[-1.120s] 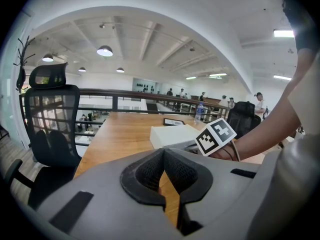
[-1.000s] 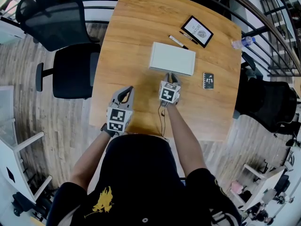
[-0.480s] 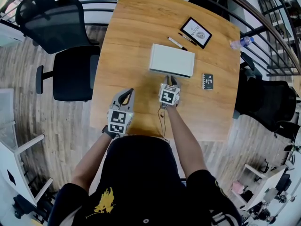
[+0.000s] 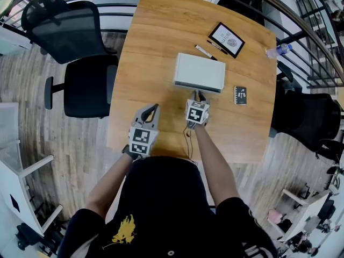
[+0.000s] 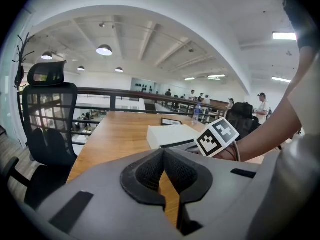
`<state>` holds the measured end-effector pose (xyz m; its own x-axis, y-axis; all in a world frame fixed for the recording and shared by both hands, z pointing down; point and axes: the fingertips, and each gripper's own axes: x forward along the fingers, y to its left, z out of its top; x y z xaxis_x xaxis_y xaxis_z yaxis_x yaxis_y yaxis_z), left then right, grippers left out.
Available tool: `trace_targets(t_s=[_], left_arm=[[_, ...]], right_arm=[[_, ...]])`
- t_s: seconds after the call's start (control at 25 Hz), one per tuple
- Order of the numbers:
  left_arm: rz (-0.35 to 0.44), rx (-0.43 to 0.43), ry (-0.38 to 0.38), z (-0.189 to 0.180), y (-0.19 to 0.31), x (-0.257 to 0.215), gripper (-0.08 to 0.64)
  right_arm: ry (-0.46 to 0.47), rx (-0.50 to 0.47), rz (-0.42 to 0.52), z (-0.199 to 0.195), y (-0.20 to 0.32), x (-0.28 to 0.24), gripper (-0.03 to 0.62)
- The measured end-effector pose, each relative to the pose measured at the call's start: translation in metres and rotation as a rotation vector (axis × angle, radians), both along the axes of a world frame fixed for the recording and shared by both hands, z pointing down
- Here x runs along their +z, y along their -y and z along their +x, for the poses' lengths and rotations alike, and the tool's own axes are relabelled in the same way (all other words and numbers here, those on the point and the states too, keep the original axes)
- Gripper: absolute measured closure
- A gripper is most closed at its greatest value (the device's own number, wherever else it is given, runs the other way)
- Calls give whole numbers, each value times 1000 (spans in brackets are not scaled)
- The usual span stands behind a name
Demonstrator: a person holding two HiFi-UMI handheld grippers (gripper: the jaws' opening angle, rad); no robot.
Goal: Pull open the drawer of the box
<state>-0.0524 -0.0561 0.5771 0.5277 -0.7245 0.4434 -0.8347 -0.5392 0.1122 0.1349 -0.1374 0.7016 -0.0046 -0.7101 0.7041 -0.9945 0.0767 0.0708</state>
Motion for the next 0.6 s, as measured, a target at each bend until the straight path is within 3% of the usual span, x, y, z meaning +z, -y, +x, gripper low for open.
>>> trace_targets(t_s=[0.6], left_arm=[[12,22,-1,0,0,-8,545]], right_arm=[[14,4,-24,-4,-18,-1,523]])
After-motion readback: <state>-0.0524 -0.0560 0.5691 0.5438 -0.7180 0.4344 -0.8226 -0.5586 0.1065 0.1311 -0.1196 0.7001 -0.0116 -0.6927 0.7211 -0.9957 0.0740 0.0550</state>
